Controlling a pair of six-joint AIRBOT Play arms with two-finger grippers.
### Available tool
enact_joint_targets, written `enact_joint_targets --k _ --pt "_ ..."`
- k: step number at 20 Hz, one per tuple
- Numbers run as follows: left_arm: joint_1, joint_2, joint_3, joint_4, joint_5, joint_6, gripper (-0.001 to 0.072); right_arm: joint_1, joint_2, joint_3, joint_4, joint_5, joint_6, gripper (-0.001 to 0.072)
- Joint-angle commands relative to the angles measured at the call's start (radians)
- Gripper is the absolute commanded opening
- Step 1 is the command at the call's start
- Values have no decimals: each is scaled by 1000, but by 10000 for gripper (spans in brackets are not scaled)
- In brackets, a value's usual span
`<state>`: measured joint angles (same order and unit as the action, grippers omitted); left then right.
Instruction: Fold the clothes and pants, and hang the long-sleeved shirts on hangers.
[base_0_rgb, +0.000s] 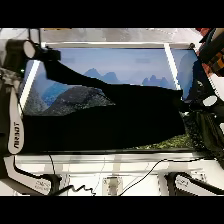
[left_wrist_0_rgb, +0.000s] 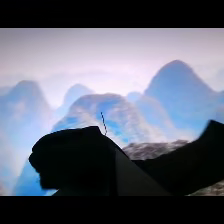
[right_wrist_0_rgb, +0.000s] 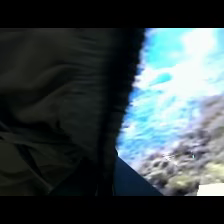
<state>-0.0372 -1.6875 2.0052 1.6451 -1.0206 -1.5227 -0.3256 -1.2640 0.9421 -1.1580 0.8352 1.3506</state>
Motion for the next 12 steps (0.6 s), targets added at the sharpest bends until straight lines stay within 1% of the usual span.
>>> enact_joint_targets --k 1,6,8,12 --pt "97 18 0 10 -84 0 8 -45 4 1 -8 -59 1 23" --pt "212 15 -3 81 -184 0 8 -45 4 1 -9 -151 1 23" --pt "252 9 -3 84 -228 0 8 -45 4 1 -11 -163 1 23" --pt "311 -22 -4 82 -239 0 8 -45 -5 0 -34 -173 -1 22"
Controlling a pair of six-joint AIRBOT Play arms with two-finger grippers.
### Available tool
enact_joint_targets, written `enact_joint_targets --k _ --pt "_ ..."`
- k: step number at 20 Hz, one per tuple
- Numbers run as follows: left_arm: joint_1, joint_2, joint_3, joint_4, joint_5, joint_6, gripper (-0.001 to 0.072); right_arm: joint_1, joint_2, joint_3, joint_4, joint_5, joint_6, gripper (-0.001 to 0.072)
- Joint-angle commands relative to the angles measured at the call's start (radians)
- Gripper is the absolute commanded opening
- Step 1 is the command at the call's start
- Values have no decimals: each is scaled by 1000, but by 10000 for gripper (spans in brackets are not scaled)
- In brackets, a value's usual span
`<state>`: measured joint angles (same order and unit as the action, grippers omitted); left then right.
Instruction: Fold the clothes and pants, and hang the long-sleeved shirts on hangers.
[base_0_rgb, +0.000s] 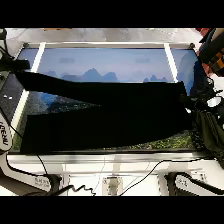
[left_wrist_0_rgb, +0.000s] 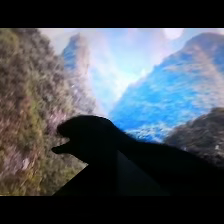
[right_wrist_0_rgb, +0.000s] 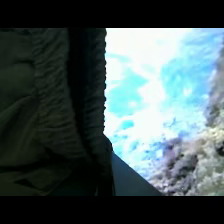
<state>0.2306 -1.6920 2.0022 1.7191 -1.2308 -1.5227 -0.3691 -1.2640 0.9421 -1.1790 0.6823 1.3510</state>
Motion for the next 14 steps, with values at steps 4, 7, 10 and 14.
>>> enact_joint_targets --k 4,7,10,14 --pt "45 -56 -1 8 -27 0 8 -1 -43 0 -6 -21 -2 22" --pt "45 -116 -1 5 -25 0 8 7 -92 0 6 -55 -2 23" --pt "44 -192 -1 -45 34 0 8 23 -132 0 42 -156 -2 22" --pt "37 -260 -1 -115 218 0 8 70 -154 0 50 -354 -2 23"
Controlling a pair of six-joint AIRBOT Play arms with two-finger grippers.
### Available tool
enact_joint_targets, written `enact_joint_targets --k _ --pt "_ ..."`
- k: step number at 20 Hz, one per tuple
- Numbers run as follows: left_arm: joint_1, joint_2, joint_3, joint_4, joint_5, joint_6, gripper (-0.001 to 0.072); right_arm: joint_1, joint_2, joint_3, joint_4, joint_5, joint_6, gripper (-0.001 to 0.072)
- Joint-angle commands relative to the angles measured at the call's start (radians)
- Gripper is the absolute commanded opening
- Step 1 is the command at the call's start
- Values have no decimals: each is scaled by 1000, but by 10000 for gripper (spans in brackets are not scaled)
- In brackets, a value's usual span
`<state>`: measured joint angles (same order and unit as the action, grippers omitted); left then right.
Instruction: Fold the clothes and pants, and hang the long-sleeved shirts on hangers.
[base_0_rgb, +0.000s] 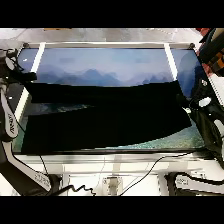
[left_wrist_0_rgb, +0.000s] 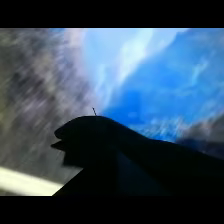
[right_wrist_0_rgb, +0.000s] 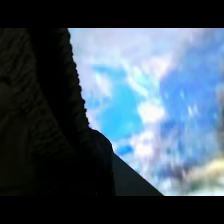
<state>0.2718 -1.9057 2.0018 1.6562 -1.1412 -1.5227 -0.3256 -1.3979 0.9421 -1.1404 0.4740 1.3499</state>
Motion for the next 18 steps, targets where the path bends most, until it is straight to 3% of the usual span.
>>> enact_joint_targets --k 1,3,4,5,6,10,14,16,17,18 --pt "-6 -56 0 -57 185 0 8 39 -25 0 12 -194 0 23" --pt "-12 -74 0 -65 301 0 40 58 -42 1 12 -260 0 24" --pt "-17 -84 0 -65 335 0 321 63 -50 1 11 -266 0 98" --pt "-23 -87 0 -63 338 -6 702 64 -57 1 12 -266 0 400" --pt "-26 -85 0 -63 336 -4 715 64 -59 1 11 -267 0 552" --pt "-21 -31 1 -52 217 -4 705 57 -23 1 11 -245 0 554" --pt "-3 73 1 152 25 -4 680 -8 95 1 6 -127 0 552" --pt "20 111 1 195 -93 -3 485 -71 157 1 -4 -8 0 552" --pt "36 122 1 194 -163 -4 296 -110 184 1 -16 73 0 546" --pt "51 127 1 195 -249 0 11 -150 205 1 -30 162 0 442"
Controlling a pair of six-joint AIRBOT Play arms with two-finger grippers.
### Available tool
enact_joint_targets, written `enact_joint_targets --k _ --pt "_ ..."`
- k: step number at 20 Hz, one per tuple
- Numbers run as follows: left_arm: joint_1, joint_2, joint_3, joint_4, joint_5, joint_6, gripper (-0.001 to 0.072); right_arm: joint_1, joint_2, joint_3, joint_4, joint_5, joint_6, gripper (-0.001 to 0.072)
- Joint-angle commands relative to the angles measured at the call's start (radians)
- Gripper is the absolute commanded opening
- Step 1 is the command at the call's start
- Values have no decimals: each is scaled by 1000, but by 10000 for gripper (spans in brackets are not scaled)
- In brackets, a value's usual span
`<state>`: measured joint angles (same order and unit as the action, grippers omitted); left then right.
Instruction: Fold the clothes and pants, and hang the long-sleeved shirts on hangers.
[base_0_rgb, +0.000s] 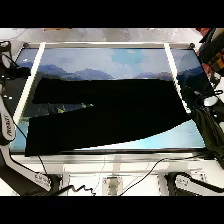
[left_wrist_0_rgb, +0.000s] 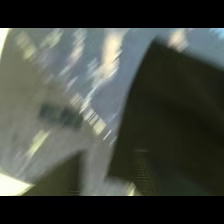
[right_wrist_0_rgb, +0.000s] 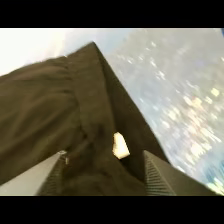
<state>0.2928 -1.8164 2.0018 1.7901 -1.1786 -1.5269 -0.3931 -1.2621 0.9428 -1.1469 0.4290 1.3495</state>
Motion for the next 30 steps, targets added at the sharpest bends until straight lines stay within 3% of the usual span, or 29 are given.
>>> enact_joint_targets --k 1,2,3,4,7,10,12,13,14,20,27,28,29,30 --pt "44 38 1 60 -299 5 7 -128 88 0 -44 312 0 349" --pt "55 37 0 55 -368 14 7 -172 98 0 -61 408 0 339" --pt "63 37 0 41 -425 32 6 -217 105 0 -75 500 -8 266" --pt "68 40 0 20 -462 57 6 -262 110 -4 -80 572 -26 249" --pt "85 69 0 -116 -453 78 7 -362 148 -61 -58 704 -87 240" --pt "89 100 0 -235 -426 96 7 -418 208 -188 66 731 -184 240" --pt "89 112 0 -283 -426 95 7 -430 223 -283 145 696 -196 282" --pt "89 123 -1 -325 -421 95 6 -430 220 -327 187 655 -194 429" --pt "89 138 -1 -376 -411 95 6 -430 220 -362 229 593 -192 467" --pt "44 333 -135 -557 -312 153 5 -429 180 -417 525 274 -192 486" --pt "-4 816 -1043 -452 -31 166 11 -429 23 -401 605 262 -245 495" --pt "11 863 -1145 -453 1 134 93 -429 13 -394 609 257 -245 495" --pt "23 892 -1217 -458 12 91 307 -429 3 -385 609 251 -245 494" --pt "34 908 -1272 -459 10 40 576 -429 -9 -377 609 242 -246 495"
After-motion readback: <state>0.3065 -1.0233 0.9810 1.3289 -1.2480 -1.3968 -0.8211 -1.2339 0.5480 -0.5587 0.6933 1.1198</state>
